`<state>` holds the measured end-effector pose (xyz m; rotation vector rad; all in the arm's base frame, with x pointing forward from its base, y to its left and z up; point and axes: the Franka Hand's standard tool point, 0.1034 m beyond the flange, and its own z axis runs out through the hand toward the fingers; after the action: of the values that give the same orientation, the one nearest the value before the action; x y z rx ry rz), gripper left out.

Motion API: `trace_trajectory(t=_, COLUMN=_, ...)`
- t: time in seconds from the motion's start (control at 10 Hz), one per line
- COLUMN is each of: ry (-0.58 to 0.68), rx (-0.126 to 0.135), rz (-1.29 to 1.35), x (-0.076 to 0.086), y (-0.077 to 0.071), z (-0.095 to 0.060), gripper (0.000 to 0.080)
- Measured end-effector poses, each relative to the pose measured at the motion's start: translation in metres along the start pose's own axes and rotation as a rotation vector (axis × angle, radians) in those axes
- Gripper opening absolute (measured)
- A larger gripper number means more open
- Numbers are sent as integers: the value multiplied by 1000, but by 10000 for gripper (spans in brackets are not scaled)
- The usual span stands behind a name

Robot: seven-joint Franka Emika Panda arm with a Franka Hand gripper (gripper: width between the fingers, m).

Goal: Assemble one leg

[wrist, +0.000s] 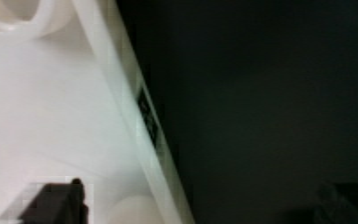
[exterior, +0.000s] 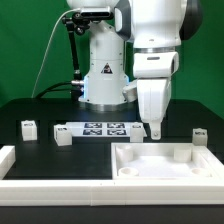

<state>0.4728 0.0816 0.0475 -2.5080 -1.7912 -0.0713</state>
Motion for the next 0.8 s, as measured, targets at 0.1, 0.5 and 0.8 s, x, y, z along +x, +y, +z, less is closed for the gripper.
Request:
trace_trajectory(t=0.1, ry=1, rx=1, rz=127, x=1, y=0, z=0, gripper=649)
trace_trajectory(t=0.5, ry=46, rx=9, rz=866, x=23, y=-33, z=5, gripper=649)
trace_trajectory(t=0.8, ry=57, rx=51, rz=1318, x=57, y=-47, z=6, gripper=649)
